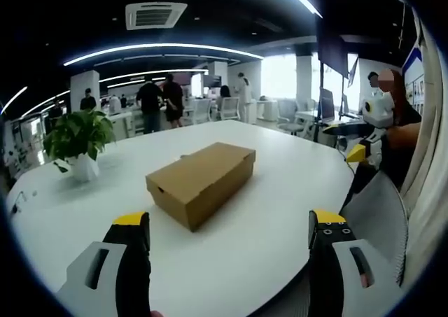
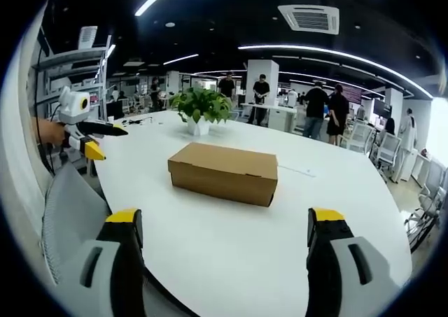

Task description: Operate the shoe box by opening the lid, removing the specified soft item, and placing it in the target area until the item is outside and the box remains undamaged.

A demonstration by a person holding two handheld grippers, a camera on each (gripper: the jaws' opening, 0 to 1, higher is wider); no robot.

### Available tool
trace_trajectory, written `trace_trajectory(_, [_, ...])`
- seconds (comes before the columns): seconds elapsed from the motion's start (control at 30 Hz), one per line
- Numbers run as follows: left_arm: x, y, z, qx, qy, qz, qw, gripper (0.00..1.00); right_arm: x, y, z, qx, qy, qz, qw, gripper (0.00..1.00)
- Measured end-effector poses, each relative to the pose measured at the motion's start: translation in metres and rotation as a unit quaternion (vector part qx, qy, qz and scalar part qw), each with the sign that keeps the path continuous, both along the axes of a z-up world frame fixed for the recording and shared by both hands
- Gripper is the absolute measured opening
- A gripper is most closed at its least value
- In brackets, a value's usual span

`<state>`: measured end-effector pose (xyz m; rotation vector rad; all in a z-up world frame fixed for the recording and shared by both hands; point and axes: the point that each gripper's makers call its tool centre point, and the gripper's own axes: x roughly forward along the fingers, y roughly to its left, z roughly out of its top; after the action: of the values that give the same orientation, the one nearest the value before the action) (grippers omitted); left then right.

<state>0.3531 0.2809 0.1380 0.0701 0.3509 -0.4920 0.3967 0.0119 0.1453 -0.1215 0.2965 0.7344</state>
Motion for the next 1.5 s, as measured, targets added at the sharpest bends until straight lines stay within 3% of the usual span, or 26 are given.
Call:
trace_trajectory(0.7, [0.025,-0.009,0.006,-0.004,-0.003,0.006,1.0,0.95,0.021,0.009,0.005,-0.01,-0.011,0.018,0.9997,0.92])
trace_trajectory(1.37, [0.046,-0.007,-0.001,-0.04,0.008,0.027,0.9988,0.93,0.044,0.023,0.002,-0.022,-0.016,0.043,0.9987,0.91])
trace_trajectory(1.5, [0.052,-0.005,-0.003,-0.032,0.007,0.028,0.9991,0.93,0.051,0.027,0.001,-0.028,-0.017,0.049,0.9983,0.91])
